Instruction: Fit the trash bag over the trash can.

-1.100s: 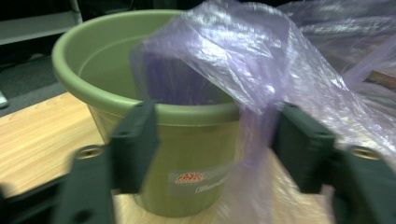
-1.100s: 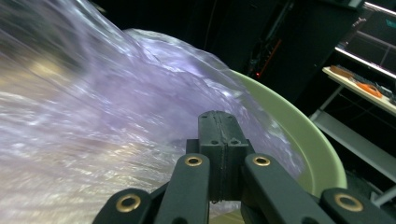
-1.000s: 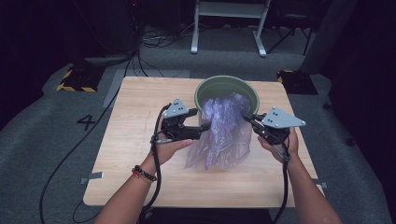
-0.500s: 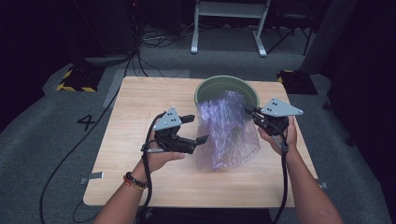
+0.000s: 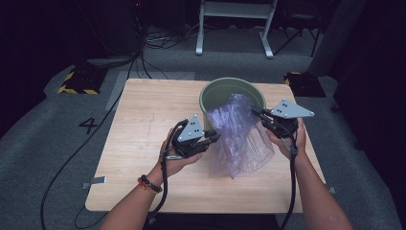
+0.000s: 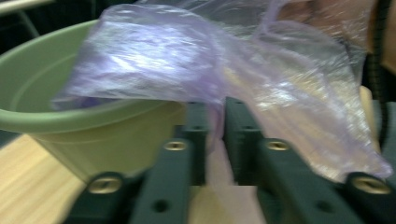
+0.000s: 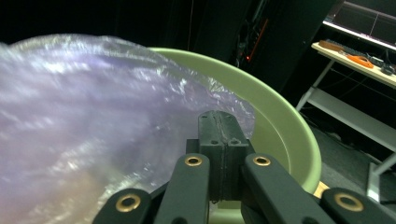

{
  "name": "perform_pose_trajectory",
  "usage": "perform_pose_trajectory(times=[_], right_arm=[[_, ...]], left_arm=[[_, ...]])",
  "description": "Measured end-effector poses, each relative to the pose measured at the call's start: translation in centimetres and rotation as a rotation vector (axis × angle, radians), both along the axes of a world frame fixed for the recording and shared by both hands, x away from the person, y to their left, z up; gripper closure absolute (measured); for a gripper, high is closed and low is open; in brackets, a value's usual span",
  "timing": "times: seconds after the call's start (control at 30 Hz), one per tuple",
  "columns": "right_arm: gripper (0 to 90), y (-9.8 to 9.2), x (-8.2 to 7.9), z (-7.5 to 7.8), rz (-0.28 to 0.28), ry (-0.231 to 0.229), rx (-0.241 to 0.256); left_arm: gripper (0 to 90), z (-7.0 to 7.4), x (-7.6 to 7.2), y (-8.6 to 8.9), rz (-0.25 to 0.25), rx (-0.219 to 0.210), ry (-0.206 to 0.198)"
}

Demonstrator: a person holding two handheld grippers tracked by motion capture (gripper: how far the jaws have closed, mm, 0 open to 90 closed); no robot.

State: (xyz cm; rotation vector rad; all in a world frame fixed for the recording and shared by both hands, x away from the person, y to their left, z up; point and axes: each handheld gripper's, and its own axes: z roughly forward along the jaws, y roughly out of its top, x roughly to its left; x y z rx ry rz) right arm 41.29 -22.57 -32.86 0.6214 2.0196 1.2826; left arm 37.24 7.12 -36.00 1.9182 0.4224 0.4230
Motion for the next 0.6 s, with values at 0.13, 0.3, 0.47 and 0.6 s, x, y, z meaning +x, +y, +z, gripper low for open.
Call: perform_pose_trajectory(times=[0.13,0.3,0.47,0.6], right_arm=[[75.5,-0.9,-0.4,0.3,0.008,-0.003,0.020],[54.3,-2.2,-1.4,1.1,0.017,-0.005,0.054],[42.8,-4.2,-3.2,2.7,0.037,-0.014,0.091],[33.3,-4.9,-4.9,3.6,0.062,-0.008,0.094]], left_arm=[[90.0,-0.1,0.4,-0.3,0.026,0.007,0.010],[90.0,0.1,1.0,0.0,0.062,-0.033,0.021],[90.0,0.4,1.6,0.3,0.093,-0.071,0.041],[90.0,0.6,1.7,0.2,0.118,-0.076,0.038]])
